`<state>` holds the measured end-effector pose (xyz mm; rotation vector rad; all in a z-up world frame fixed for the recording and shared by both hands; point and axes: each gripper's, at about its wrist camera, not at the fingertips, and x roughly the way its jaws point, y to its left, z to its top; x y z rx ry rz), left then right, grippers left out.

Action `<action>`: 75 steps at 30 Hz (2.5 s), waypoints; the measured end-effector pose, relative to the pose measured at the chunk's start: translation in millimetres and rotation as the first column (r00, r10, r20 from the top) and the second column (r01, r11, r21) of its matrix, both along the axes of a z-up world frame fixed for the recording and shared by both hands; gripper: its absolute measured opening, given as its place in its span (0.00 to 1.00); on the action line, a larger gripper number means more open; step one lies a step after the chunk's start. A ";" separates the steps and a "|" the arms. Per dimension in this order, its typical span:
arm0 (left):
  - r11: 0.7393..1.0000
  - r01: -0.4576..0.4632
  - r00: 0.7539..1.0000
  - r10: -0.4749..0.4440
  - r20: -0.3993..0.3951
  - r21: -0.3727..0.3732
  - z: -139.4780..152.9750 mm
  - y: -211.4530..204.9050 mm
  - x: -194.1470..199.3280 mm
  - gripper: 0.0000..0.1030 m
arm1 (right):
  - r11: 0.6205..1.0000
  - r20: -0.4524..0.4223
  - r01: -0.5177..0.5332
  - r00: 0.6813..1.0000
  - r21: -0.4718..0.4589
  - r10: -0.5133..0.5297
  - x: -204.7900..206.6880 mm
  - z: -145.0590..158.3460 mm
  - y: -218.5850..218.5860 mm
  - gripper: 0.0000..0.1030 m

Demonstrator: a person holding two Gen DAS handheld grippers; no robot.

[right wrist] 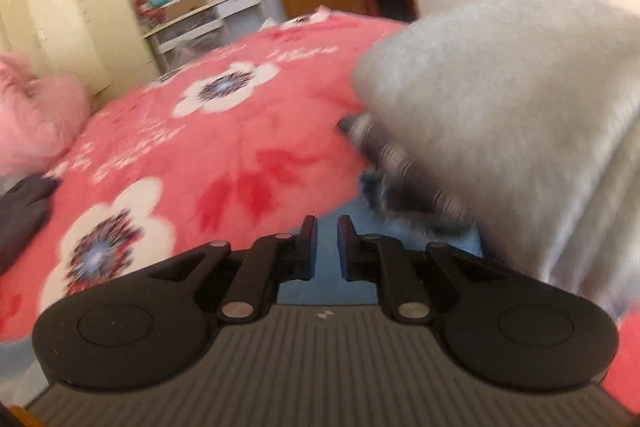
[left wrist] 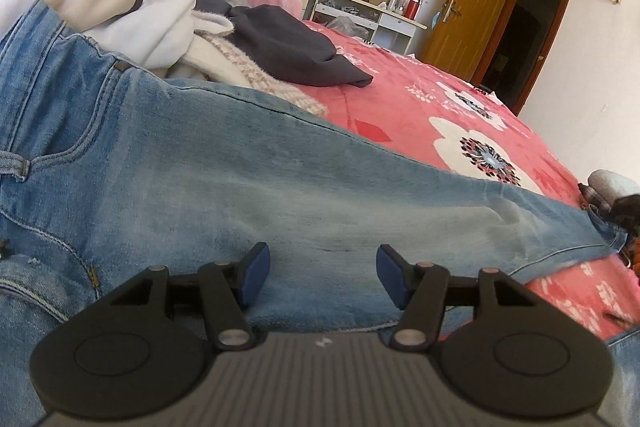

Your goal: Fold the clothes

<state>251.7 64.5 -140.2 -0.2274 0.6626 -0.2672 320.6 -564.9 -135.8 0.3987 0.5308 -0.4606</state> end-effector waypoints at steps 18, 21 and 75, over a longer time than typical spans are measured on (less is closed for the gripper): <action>0.986 -0.027 0.983 0.056 0.176 -0.163 129.1 82.4 -156.8 0.72 | 0.932 0.323 -0.239 0.935 0.271 0.146 -298.4 99.7 97.1 0.45; 0.986 -0.129 0.985 0.140 0.101 -0.104 126.5 102.4 -201.4 0.72 | 0.856 0.333 -0.265 0.936 0.445 0.117 -323.4 56.9 107.8 0.46; 0.872 -0.264 0.939 0.330 0.096 -0.413 37.4 118.7 -216.2 0.11 | 0.738 0.366 -0.291 0.928 0.609 0.063 -329.1 -20.6 194.9 0.04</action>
